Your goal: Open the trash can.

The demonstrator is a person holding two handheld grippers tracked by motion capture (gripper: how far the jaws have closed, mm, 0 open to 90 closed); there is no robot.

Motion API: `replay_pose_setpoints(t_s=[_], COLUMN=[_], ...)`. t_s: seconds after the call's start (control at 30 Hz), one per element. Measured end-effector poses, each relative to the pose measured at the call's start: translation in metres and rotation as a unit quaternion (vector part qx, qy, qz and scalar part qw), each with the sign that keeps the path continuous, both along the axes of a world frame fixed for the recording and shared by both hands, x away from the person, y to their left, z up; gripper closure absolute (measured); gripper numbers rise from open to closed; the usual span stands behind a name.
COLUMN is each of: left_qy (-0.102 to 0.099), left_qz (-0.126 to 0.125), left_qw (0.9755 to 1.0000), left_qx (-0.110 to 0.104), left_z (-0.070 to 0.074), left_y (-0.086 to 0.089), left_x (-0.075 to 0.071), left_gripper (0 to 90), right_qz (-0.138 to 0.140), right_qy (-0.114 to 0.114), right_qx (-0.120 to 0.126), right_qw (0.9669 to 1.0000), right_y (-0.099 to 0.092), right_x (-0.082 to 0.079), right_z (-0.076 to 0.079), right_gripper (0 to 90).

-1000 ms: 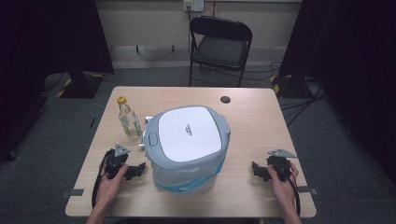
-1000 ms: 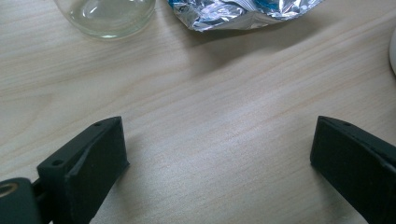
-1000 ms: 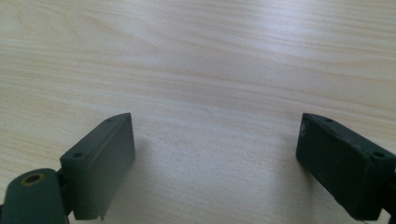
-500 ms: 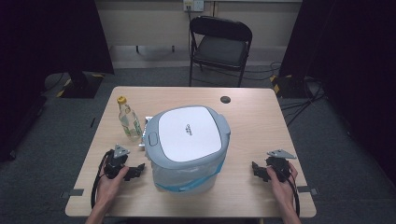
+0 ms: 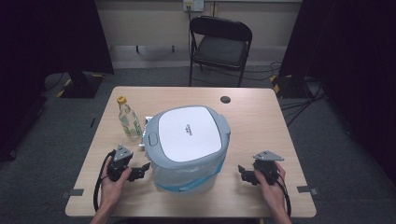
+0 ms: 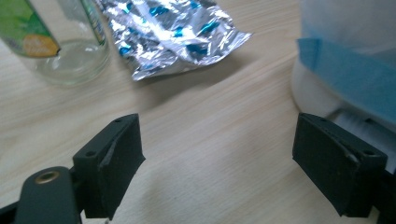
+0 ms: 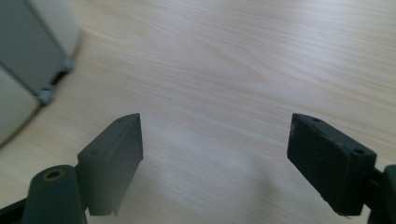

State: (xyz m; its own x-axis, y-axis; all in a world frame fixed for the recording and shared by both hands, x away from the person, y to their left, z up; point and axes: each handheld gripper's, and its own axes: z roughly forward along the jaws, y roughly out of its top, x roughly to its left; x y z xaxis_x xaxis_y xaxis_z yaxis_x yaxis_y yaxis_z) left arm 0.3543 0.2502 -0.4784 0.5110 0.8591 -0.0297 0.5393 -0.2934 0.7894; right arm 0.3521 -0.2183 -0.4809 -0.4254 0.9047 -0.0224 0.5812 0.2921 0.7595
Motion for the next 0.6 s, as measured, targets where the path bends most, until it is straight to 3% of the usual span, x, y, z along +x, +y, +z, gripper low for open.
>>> replay_pose_setpoints(t_s=[0.1,0.47,0.6], left_qy=[-0.009,0.01,0.005], left_qz=[-0.005,-0.066,-0.069], left_qw=[0.9999,0.9978,0.9976], left_qx=[0.013,-0.007,-0.005], left_z=[0.001,-0.001,-0.001], left_y=[-0.007,-0.029,-0.035], left_x=[-0.004,-0.009,-0.01], left_gripper=[15.7,15.6,15.6], right_qz=[0.024,0.083,0.089], right_qy=[-0.004,0.007,0.002], right_qx=[0.008,0.032,0.035], right_qw=[0.9997,0.996,0.9955], right_y=[0.012,0.05,0.055], right_x=[-0.006,-0.023,-0.029], right_z=[0.005,0.017,0.019], right_gripper=[17.4,17.3,19.0])
